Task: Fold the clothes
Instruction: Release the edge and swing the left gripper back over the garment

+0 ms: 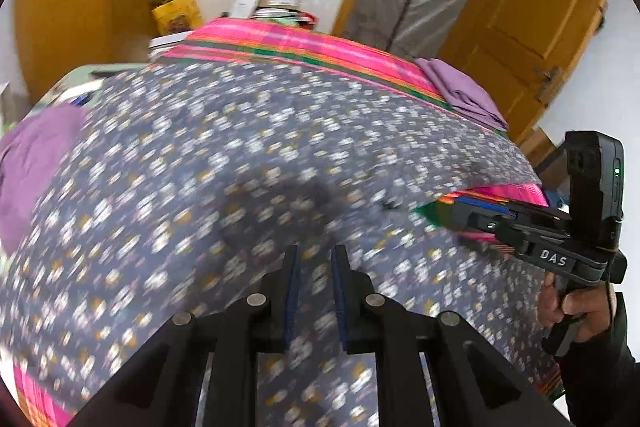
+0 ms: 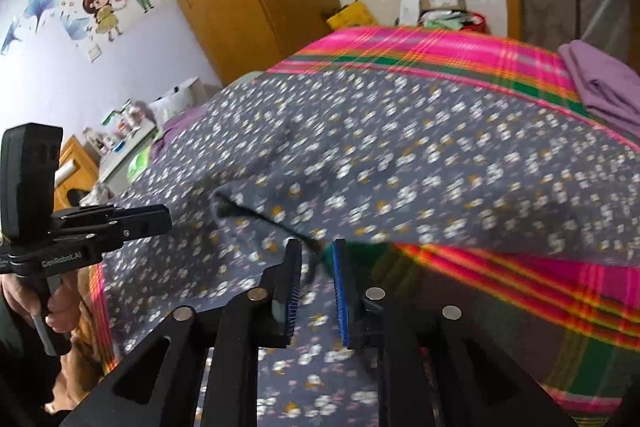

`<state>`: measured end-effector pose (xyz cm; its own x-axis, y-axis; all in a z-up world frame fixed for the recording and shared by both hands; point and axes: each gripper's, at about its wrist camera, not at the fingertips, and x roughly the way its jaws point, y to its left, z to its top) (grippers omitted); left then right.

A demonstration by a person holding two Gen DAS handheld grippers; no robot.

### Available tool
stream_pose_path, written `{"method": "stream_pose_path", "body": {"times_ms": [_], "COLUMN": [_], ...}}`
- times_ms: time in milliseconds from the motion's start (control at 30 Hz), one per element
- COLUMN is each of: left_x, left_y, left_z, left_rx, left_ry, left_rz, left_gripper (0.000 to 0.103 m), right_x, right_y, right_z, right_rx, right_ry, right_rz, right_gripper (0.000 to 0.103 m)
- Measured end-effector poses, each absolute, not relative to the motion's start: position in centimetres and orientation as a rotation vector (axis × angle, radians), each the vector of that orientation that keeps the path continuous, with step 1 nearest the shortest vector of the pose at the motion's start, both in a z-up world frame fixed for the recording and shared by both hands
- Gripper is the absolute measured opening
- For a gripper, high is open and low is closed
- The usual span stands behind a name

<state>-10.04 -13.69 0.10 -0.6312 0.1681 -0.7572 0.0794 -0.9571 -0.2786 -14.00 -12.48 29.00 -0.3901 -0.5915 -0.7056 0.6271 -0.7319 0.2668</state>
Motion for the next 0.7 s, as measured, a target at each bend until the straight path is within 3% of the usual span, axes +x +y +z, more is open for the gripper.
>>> {"method": "stream_pose_path", "body": {"times_ms": [200, 333, 700], "left_x": [-14.4, -16.6, -12.6], "left_y": [-12.3, -10.8, -12.2], "left_z": [-0.4, -2.2, 0.0], "left_rx": [-1.331, -1.415, -1.319], "left_ry": [-0.442, -0.395, -0.481], "left_rz": [2.709, 2.621, 2.701], "left_gripper": [0.016, 0.017, 0.017], "right_x": [-16.2, -17.2, -19.4], "right_y": [-8.6, -5.7, -0.1], "right_z": [28.5, 28.4, 29.9], "right_rx": [1.135, 1.181, 1.123], "right_ry": [-0.008, -0.071, -0.096], "right_rz": [-2.295, -2.372, -2.487], "right_gripper": [0.027, 0.027, 0.028]}}
